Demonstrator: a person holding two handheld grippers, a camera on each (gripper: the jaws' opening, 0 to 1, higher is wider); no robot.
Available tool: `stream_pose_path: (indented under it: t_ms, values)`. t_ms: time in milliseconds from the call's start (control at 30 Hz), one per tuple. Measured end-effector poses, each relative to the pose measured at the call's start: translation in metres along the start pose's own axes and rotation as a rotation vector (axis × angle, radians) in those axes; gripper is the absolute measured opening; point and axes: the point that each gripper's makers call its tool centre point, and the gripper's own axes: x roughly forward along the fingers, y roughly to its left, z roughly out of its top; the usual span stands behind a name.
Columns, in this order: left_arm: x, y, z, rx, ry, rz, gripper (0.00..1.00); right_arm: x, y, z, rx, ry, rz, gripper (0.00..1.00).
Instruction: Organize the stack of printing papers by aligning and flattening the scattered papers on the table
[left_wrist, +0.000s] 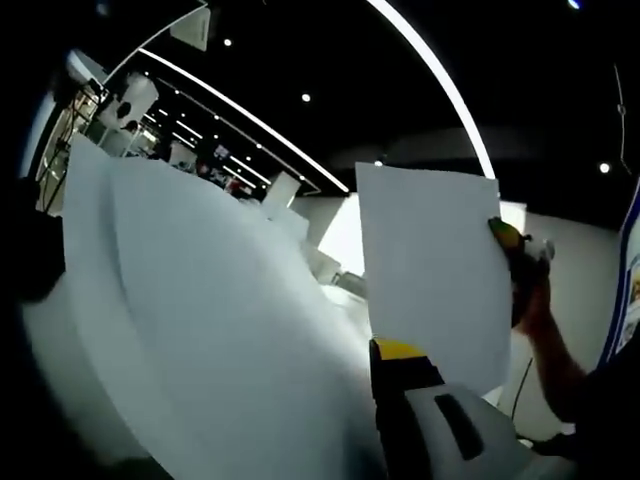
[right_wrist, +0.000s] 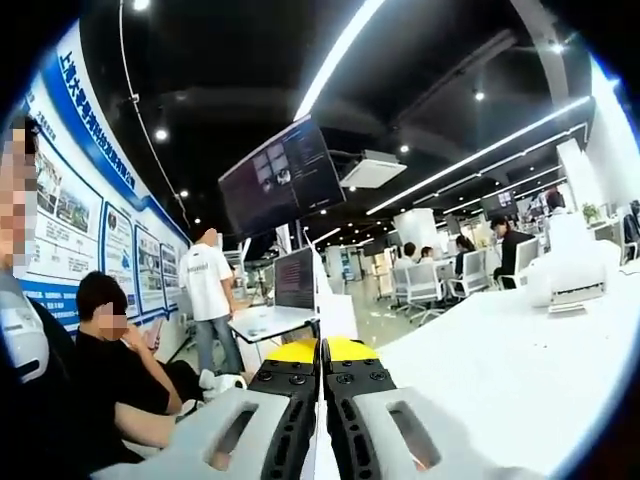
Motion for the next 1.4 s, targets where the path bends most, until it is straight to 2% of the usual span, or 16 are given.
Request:
stream_pose_path:
  t_ms: [333, 600, 800, 967, 1267, 1400]
  values:
    - [0.000, -0.002, 0.000, 0.006, -0.003, -0.008, 0.28, 0.009, 0.004, 0.001, -0.011, 0.010, 0.015, 0.00]
    - [0.000, -0.003, 0.000, 0.018, 0.000, -0.007, 0.30, 0.010, 0.011, 0.005, 0.017, -0.009, 0.063, 0.00]
    - [0.000, -0.003, 0.000, 0.020, 0.001, -0.008, 0.31, 0.009, 0.014, 0.007, 0.024, -0.020, 0.071, 0.00]
    - [0.000, -0.003, -0.001, 0.024, 0.001, -0.008, 0.31, 0.013, -0.007, 0.002, 0.046, -0.009, 0.036, 0.00]
    - [0.001, -0.003, -0.001, 0.022, 0.003, -0.010, 0.31, 0.015, -0.022, -0.010, 0.060, 0.012, 0.012, 0.00]
    - [0.001, -0.004, -0.001, 0.025, 0.003, -0.010, 0.31, 0.016, -0.021, -0.014, 0.066, 0.017, 0.005, 0.00]
